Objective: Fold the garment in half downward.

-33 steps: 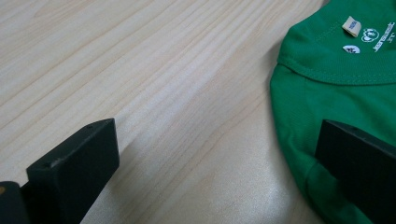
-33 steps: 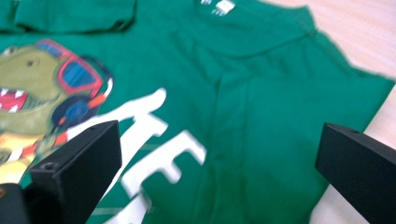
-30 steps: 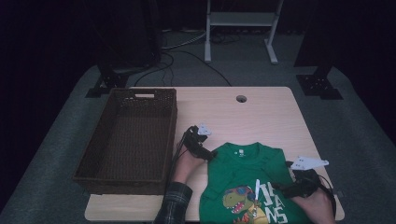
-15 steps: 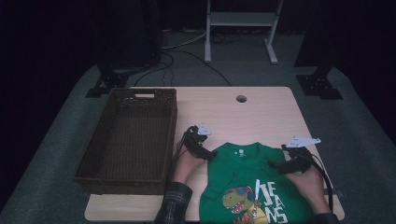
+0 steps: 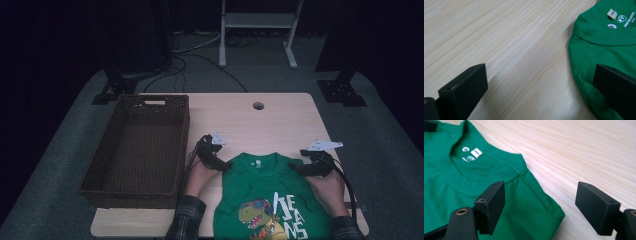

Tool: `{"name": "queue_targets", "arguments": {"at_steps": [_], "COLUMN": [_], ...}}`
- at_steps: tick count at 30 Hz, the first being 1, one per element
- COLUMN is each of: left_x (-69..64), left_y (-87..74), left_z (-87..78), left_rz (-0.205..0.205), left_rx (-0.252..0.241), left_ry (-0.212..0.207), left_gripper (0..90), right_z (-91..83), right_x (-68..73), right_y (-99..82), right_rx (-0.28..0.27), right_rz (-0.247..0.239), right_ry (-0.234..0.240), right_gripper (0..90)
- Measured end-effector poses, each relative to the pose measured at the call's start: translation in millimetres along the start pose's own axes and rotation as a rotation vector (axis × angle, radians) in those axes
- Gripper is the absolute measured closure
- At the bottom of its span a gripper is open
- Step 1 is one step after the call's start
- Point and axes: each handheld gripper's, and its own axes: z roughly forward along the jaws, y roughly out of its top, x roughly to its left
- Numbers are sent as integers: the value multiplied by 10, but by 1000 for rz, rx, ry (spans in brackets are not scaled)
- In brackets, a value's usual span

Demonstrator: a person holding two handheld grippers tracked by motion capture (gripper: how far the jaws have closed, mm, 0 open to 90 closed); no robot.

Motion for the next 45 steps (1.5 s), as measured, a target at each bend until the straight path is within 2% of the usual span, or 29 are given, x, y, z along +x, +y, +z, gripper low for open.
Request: {"name": "queue_targets", "arguments": {"at_steps": [4, 5, 14, 17, 22, 23, 25, 27, 29, 30, 31, 33, 35, 39, 44, 45], "left_x": [1, 1, 0, 0, -13, -9, -19, -37, -79, -94, -107, -122, -118, -84, -57, -43], "left_y": [1, 1, 1, 1, -2, -4, -9, -21, -39, -42, -45, -45, -45, -48, -3, 32], "left_z": [1, 0, 0, 0, -2, -9, -23, -46, -78, -84, -86, -87, -84, -76, -62, -48], "left_rz": [0, 1, 1, 2, 12, 11, 25, 45, 87, 96, 101, 97, 57, -29, -48, -50], "left_rx": [0, 0, 0, 0, -7, -9, -24, -52, -80, -82, -88, -89, -85, -86, -67, -56], "left_ry": [0, 0, 0, 0, 7, -11, -26, -52, -102, -115, -129, -147, -164, -180, -154, -133], "left_gripper": [0, 0, 0, 0, 0, 0, 59, 162, 391, 527, 588, 739, 850, 877, 879, 880], "right_z": [59, 94, 261, 293, 294, 294, 295, 292, 294, 294, 293, 295, 296, 302, 315, 323], "right_x": [3, -10, -38, -57, -24, -20, -18, -17, -15, -13, -8, -3, -5, -7, -16, -32], "right_y": [72, 91, 114, 96, 94, 92, 95, 98, 95, 97, 99, 101, 103, 105, 117, 130], "right_rx": [3, 22, 44, 44, 39, 38, 39, 45, 42, 43, 44, 44, 44, 39, 38, 40], "right_rz": [-14, -4, -16, -4, -23, -21, -21, -26, -27, -29, -31, -33, -33, -34, -24, -18], "right_ry": [-6, 5, 27, 43, 71, 77, 81, 94, 101, 99, 97, 92, 89, 81, 66, 48], "right_gripper": [271, 272, 429, 521, 715, 743, 792, 852, 873, 879, 881, 884, 886, 889, 891, 892]}}
